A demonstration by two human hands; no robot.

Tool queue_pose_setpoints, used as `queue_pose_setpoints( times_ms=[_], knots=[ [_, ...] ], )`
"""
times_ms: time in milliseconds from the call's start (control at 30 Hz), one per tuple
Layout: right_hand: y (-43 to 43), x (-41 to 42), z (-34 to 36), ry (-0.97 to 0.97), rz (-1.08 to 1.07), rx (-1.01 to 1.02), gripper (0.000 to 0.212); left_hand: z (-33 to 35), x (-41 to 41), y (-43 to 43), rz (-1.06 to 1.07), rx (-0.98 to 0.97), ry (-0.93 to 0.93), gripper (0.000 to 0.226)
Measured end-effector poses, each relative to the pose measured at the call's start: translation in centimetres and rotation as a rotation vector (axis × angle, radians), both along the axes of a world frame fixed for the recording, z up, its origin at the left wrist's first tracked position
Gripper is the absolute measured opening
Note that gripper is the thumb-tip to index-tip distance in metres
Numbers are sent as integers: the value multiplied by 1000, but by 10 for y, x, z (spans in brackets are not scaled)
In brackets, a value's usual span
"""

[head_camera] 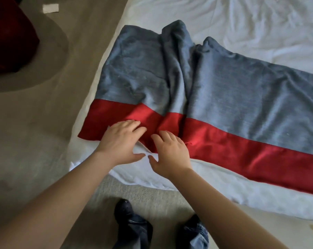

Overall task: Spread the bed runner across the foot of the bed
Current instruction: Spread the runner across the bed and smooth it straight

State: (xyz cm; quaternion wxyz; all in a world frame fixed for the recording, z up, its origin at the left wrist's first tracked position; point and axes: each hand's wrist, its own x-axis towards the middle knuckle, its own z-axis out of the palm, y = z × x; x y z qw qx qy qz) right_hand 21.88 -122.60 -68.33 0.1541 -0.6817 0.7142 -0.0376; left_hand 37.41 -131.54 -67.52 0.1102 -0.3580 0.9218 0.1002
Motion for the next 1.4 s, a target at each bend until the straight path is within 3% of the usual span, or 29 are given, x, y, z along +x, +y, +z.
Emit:
queue_pose_setpoints(
  times_ms=[100, 233, 367, 533, 667, 833, 967, 1133, 1300, 1400],
  knots=[
    [-4, 8, -16, 99, -27, 43, 53, -16, 9, -17, -98, 18, -34, 67],
    [-17, 15, -25, 132, -116, -13, 32, -28, 17, -33, -210, -57, 131, 19],
    [-39, 30, -22, 55, -202, 6, 19, -37, 38, -51, -284, -150, 231, 38],
    [-67, 75, -18, -5, -236, 10, 24, -31, 75, -81, -252, -183, 193, 41],
    [-91, 116, -11, -49, -203, -69, 18, -19, 110, -103, -105, -206, 140, 24],
    [-107, 151, -8, -146, -69, 14, 19, -17, 142, -112, 154, -127, -7, 27],
    [-94, 141, -12, -190, -50, -39, 37, -13, 126, -89, 79, -71, 60, 55],
    [-46, 94, -19, -76, -62, -119, 59, -19, 76, -43, -90, -59, 187, 85],
    [-6, 40, -38, 79, -188, -54, 63, -44, 50, -19, -155, -168, 329, 48],
    [-4, 39, -51, 130, -164, -66, 47, -46, 55, -26, -168, -214, 317, 40]
  ],
)
